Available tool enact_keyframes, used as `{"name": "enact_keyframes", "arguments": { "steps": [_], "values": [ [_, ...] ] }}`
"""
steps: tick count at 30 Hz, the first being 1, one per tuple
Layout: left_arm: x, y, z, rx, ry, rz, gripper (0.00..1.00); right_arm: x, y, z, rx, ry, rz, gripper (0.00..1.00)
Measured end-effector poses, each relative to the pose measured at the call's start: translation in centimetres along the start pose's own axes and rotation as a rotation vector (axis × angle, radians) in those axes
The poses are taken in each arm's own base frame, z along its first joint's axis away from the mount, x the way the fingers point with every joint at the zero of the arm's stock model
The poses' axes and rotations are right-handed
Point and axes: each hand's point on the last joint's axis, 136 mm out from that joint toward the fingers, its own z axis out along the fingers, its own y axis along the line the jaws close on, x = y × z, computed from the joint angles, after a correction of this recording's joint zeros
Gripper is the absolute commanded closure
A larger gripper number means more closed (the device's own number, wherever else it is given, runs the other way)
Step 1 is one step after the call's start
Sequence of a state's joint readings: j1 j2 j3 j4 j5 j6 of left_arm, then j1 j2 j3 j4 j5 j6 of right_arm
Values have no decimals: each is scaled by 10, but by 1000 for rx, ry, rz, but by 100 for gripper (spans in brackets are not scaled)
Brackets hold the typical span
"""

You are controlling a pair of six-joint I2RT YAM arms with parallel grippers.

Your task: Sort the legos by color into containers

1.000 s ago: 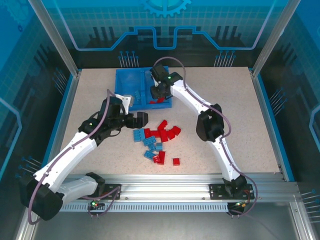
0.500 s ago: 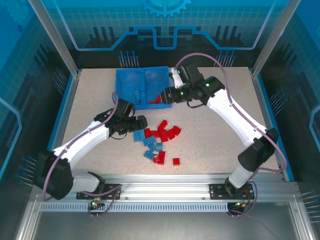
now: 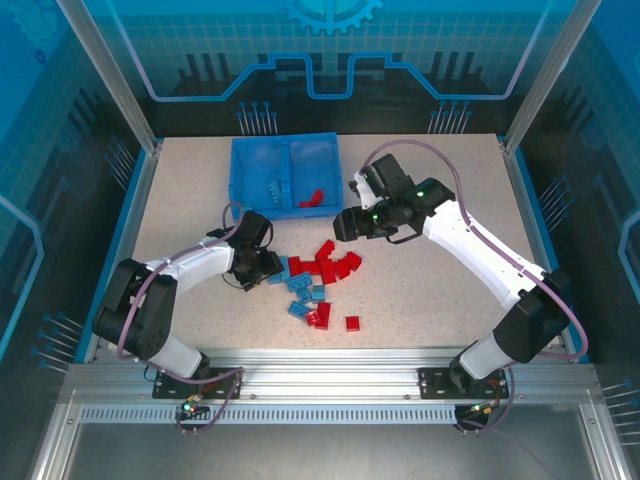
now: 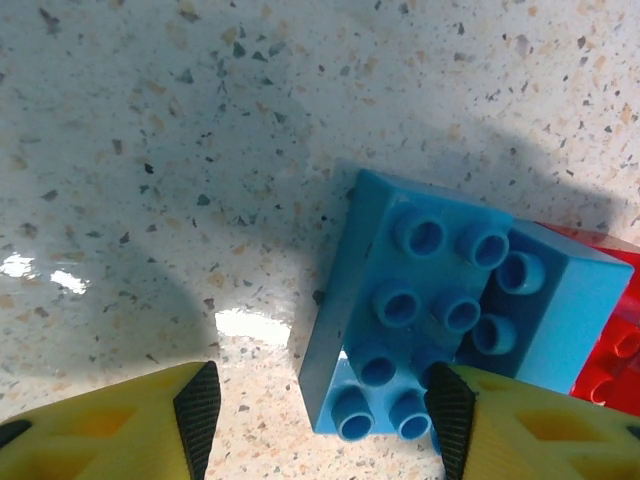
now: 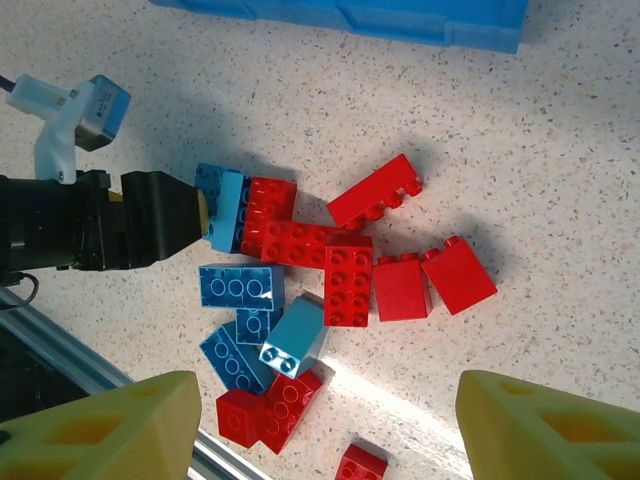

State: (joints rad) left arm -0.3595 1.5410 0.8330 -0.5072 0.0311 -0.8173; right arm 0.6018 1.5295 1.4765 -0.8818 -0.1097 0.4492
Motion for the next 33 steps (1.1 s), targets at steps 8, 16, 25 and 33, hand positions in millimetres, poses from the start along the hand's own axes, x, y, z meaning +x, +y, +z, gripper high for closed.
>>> {"name": "enact_keyframes", "arguments": {
  "steps": [8,16,25,33],
  "values": [
    [-5,-4,4,23,1,41,34,0,0,0,0,0,0,30],
    [-14,10,-3,-45,-28,59,42,0,0,0,0,0,4,29],
    [-12,31,-12,-52,-58,48,28,-2,1,-2,-3,-5,6,29],
    [-23,13,-8,19,-94,120,28,-3,3,-2,-8,-9,5,29]
  ]
}}
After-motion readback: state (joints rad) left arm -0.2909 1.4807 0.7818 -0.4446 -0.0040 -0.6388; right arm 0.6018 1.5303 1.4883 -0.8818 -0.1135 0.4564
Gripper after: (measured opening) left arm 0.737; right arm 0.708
